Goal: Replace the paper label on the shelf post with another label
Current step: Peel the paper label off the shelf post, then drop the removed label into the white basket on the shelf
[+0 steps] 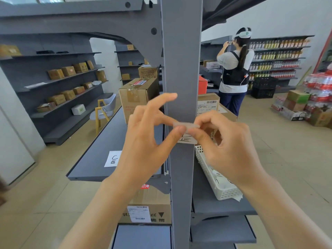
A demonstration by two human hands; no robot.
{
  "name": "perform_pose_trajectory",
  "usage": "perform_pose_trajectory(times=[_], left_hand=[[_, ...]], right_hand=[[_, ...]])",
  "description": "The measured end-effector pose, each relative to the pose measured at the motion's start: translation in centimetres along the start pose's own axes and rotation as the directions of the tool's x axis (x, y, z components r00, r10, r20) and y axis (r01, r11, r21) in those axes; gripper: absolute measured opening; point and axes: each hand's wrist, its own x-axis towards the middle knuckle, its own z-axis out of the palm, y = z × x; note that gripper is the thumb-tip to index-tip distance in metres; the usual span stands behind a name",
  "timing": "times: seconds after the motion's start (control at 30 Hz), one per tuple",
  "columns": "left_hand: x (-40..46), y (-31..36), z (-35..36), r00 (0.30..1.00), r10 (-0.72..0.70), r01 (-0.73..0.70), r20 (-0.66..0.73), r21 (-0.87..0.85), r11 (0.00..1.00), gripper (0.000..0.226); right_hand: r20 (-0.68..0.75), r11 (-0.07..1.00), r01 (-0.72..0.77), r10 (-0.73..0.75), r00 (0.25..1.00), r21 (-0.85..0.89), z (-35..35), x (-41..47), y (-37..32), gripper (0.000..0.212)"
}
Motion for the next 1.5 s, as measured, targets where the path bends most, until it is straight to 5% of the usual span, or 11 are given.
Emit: perform_pose_trajectory(times=[0.1, 0.23, 0.3, 0.4, 0.53, 0.63, 0.9, 1.2, 1.37, 1.5], left_hand=[[0.2, 0.7, -0.3, 0.998, -0.056, 0.058, 0.037, -0.049, 0.997, 0.056], [0.2, 1.1, -0.2, 0.993, -0.113, 0.115, 0.029, -0.074, 0.991, 0.035], [0.0, 1.2, -0.1, 0.988, -0.143, 0.149, 0.052, -0.147, 0.978, 0.025], [0.1, 1.7, -0.4, 0.988, -0.096, 0.112, 0.120, -0.133, 0.985, 0.022], [-0.1, 1.7, -0.9, 0.987, -0.037, 0.038, 0.156, 0.001, 0.999, 0.048], [0.1, 1.1, -0.8, 0.991, -0.093, 0.094, 0.099, -0.005, 0.996, 0.045], [0.7, 1.9, 0.4, 0.998, 0.005, -0.011, 0.062, 0.099, 0.995, 0.019], [0.8, 2.5, 1.7, 0.993, -0.007, -0.008, 0.120, 0.117, 0.993, 0.022], [1.0, 3.2, 3.0, 0.975, -0.186, 0.195, 0.122, -0.060, 0.979, 0.010], [1.3, 3.8, 3.9, 0.984, -0.151, 0.161, 0.091, -0.113, 0.980, 0.012]], right_hand=[[-0.007, 0.982, -0.082, 0.085, 0.996, 0.169, -0.5, 0.3, -0.6, 0.008], [0.056, 0.919, -0.188, 0.180, 0.982, 0.346, -1.3, 0.6, -1.4, 0.042], [0.077, 0.892, -0.215, 0.201, 0.977, 0.398, -1.7, 0.6, -1.6, 0.035], [0.108, 0.901, -0.199, 0.171, 0.979, 0.385, -1.9, 0.6, -1.7, 0.016], [0.177, 0.898, -0.223, 0.166, 0.970, 0.379, -2.4, 0.7, -1.6, 0.028], [0.218, 0.966, -0.153, 0.107, 0.970, 0.207, -2.4, 0.4, -1.2, 0.042], [-0.045, 0.982, 0.032, -0.041, 0.998, -0.185, -1.8, 0.0, -0.7, 0.018], [0.066, 0.984, -0.178, 0.177, 0.982, 0.010, -3.0, 0.5, -0.1, 0.008], [0.125, 0.940, -0.282, 0.262, 0.957, 0.189, -3.9, 0.6, 0.4, 0.010], [0.113, 0.905, -0.341, 0.322, 0.940, 0.254, -4.7, 0.4, 1.3, 0.008]])
